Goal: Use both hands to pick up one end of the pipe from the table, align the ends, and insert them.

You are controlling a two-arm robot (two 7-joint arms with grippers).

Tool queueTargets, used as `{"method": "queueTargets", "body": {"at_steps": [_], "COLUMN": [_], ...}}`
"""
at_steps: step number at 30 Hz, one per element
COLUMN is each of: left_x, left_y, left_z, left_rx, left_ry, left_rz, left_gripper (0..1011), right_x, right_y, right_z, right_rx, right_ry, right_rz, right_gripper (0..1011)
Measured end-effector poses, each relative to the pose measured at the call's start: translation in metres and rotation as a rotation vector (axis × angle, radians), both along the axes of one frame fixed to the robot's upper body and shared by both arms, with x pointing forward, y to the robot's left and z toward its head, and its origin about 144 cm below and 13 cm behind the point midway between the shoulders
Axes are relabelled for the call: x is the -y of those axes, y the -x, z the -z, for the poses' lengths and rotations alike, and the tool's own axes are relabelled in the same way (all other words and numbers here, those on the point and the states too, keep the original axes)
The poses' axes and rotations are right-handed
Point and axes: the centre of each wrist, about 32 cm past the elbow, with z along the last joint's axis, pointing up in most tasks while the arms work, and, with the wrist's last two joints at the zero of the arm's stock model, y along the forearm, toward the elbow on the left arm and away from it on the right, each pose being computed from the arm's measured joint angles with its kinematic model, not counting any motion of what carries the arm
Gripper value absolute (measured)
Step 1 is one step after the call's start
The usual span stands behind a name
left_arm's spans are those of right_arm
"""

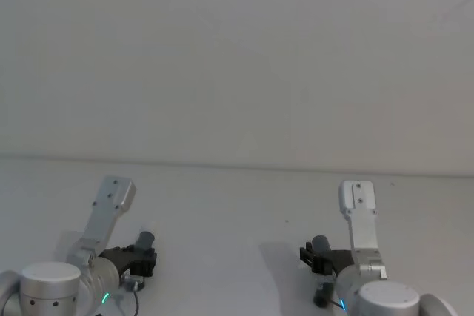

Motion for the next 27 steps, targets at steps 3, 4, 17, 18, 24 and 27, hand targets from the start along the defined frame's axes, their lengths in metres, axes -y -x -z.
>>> {"method": "queueTargets", "body": {"at_steps": [3, 4, 17, 18, 24, 27], "left_x": [0.0000, 0.0000, 0.0000, 0.0000, 0.0000, 0.0000], "left_y": [0.0000, 0.0000, 0.0000, 0.0000, 0.0000, 0.0000], "left_z": [0.0000, 0.0001, 0.0000, 0.0001, 0.0001, 0.0001], "left_rx": [0.000, 0.000, 0.000, 0.000, 0.000, 0.000], "left_ry": [0.000, 0.000, 0.000, 0.000, 0.000, 0.000], "left_rz": [0.000, 0.000, 0.000, 0.000, 0.000, 0.000], "left_gripper": [334, 334, 334, 334, 334, 334], "right_x": [-0.0019, -0.0020, -0.0029, -0.0030, -0.0041, -0.0054], "right_y": [-0.0032, -0.0036, -0.0074, -0.0076, -0.0092, -0.0098], "right_z": [0.0009, 0.0011, 0.0036, 0.0036, 0.0029, 0.0025], "right_rx": [-0.015, -0.018, -0.050, -0.052, -0.064, -0.072], "right_ry": [0.002, 0.003, 0.016, 0.016, 0.010, 0.005], "right_rz": [0.012, 0.013, 0.027, 0.028, 0.033, 0.036], "right_gripper": [1000, 1000, 1000, 1000, 1000, 1000]}}
